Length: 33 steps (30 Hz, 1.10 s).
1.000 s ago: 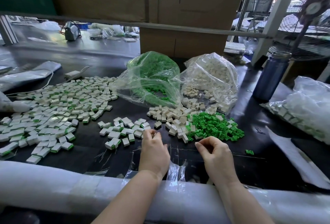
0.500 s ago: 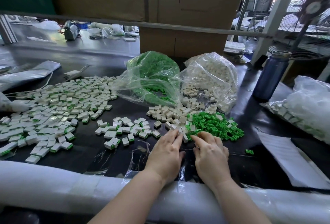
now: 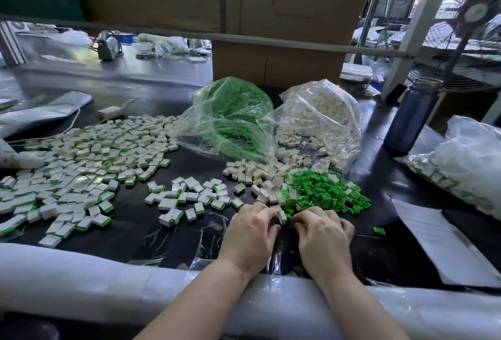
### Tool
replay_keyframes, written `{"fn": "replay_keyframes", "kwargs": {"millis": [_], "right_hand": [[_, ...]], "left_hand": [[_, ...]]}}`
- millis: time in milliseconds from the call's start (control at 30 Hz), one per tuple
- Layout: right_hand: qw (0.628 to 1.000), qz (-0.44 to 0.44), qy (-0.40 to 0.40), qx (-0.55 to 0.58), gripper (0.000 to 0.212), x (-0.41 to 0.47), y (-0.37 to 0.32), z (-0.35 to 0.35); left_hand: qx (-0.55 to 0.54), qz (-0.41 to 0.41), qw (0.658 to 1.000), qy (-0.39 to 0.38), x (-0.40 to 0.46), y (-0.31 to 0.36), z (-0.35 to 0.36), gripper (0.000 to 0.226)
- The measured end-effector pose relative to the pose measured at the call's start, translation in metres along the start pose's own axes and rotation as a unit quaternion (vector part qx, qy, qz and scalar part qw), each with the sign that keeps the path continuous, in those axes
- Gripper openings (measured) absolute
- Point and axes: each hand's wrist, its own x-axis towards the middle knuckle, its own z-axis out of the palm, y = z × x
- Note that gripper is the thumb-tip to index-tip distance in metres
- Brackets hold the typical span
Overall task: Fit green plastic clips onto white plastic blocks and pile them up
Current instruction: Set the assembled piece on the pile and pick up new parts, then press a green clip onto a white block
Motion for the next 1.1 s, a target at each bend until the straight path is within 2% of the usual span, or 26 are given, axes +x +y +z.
{"fn": "replay_keyframes", "kwargs": {"millis": [67,167,233,300,500,600,733,833,900,1000,1100], "right_hand": [[1.000,0.001,0.001,0.009,0.023,0.000,0.000,0.000],[0.999,-0.026,-0.042,-0.002,0.040,0.001,-0.001,0.003],[0.997,-0.031,-0.071,0.000,0.045,0.002,-0.002,0.004],[0.996,-0.033,-0.079,0.000,0.039,0.002,-0.001,0.005],[0.998,-0.046,-0.039,0.005,0.019,0.002,0.000,0.003],[0.999,-0.039,-0.034,0.008,0.015,0.002,0.000,0.002],[0.999,-0.033,-0.014,0.029,0.009,0.001,-0.002,-0.001],[0.998,-0.031,-0.002,0.057,0.007,0.000,-0.002,-0.003],[0.991,-0.038,0.003,0.128,0.009,-0.001,-0.002,-0.007],[0.972,-0.090,-0.036,0.214,0.013,-0.005,-0.005,-0.012],[0.968,-0.116,-0.085,0.206,0.013,-0.007,-0.006,-0.011]], "left_hand": [[0.002,-0.002,1.000,-0.020,0.000,-0.001,0.001,0.040],[0.018,0.010,0.995,-0.094,0.002,-0.002,0.006,0.050],[0.015,0.014,0.994,-0.110,0.004,-0.002,0.007,0.050],[0.000,0.015,0.996,-0.091,0.004,-0.002,0.006,0.048],[-0.028,0.001,1.000,-0.013,0.003,0.000,0.003,0.031],[-0.036,-0.015,0.999,0.009,0.002,0.000,0.003,0.032],[-0.002,-0.029,1.000,-0.011,0.004,-0.003,0.005,0.038],[-0.014,-0.038,0.999,-0.014,0.005,-0.004,0.006,0.029],[-0.028,-0.043,0.999,-0.006,0.005,-0.005,0.005,0.021],[-0.062,-0.059,0.996,-0.001,0.004,-0.005,0.003,0.013],[-0.091,-0.067,0.994,-0.002,0.004,-0.005,0.001,0.017]]}}
